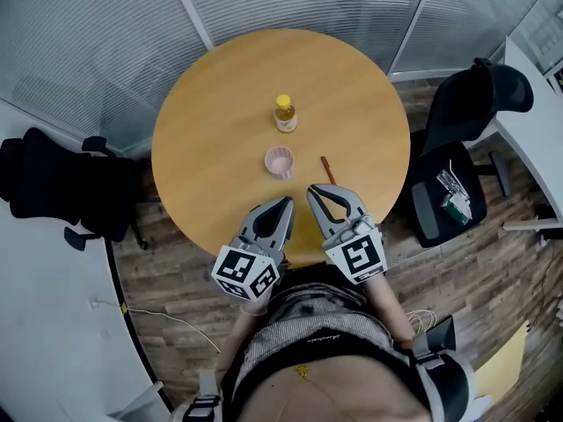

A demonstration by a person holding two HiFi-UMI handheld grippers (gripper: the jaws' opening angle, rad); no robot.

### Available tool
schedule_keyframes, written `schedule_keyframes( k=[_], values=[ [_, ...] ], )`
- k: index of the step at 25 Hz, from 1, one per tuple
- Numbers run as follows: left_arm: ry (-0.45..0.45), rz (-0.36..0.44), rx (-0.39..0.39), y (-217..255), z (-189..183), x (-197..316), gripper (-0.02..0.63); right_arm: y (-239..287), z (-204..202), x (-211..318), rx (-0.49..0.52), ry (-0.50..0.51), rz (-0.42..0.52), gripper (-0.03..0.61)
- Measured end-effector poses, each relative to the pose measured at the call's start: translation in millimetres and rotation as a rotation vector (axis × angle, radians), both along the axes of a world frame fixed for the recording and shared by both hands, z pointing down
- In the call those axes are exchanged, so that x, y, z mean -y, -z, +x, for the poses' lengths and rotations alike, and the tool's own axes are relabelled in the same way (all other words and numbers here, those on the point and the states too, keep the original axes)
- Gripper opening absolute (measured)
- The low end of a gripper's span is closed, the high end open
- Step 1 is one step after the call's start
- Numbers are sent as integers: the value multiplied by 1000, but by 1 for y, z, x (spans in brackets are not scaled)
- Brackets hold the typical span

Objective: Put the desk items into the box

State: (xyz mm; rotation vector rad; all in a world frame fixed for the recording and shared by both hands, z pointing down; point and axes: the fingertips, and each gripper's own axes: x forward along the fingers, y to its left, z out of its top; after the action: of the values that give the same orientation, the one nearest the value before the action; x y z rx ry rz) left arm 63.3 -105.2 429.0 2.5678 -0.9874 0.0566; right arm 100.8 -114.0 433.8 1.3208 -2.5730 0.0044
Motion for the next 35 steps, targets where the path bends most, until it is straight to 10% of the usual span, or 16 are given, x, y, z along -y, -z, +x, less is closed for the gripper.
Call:
schedule_keyframes(
  k=[35],
  values=[
    [-59, -38, 24, -14, -41, 15, 2, -55, 11, 28, -107, -179, -118, 25]
  ],
)
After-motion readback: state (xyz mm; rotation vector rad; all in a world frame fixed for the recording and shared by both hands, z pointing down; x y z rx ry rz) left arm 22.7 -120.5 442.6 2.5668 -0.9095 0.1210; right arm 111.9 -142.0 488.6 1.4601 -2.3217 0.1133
